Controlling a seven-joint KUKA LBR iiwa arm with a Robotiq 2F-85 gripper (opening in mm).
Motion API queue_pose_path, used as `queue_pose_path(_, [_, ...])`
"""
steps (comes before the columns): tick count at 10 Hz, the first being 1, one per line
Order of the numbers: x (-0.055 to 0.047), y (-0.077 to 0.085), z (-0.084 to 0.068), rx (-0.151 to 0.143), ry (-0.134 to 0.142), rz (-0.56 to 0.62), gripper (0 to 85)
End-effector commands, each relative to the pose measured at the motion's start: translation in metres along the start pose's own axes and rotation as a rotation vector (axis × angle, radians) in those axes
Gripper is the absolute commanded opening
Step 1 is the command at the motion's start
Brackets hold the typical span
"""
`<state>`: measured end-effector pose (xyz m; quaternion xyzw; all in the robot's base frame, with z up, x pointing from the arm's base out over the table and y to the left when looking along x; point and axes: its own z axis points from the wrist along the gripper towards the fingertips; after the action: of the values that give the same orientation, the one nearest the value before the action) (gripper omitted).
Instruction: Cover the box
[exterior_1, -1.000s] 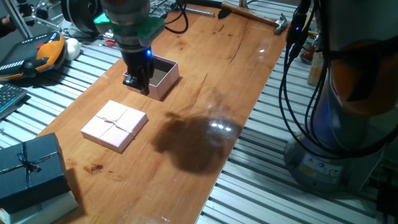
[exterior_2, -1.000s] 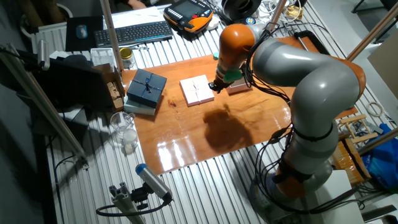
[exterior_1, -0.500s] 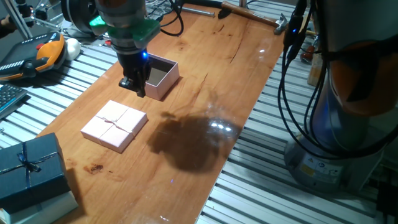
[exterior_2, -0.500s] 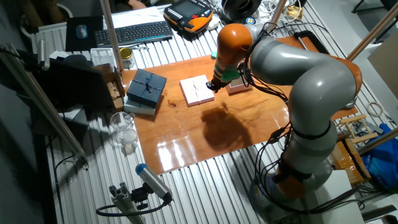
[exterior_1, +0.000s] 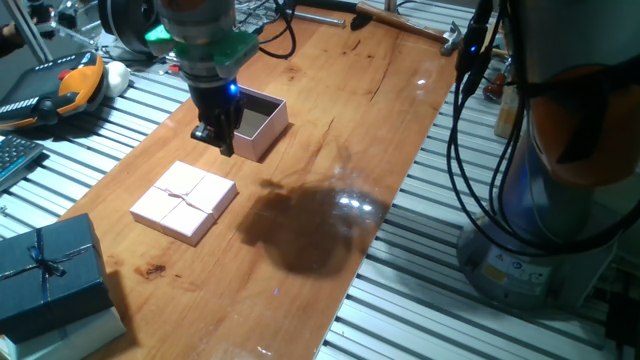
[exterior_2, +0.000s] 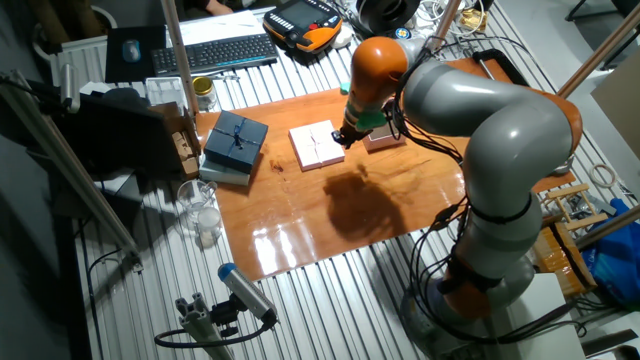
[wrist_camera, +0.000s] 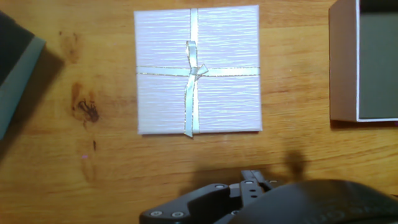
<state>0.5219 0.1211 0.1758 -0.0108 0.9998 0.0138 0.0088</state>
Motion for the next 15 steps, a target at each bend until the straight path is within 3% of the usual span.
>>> queue_pose_path(1, [0.0,0.0,0.0,0.005,-0.003,-0.022,0.0])
queue_pose_path(3, [0.0,0.0,0.0,0.039,-0.04,-0.055,0.0])
queue_pose_path(5, [0.0,0.0,0.0,0.019,-0.021,-0.061,0.0])
queue_pose_path(8, [0.0,0.0,0.0,0.022,-0.024,-0.042,0.0])
queue_pose_path(13, [-0.02,0.015,0.013,0.013,-0.02,-0.016,0.0])
queue_pose_path(15, [-0.027,0.029,0.012,0.046,-0.014,-0.006,0.0])
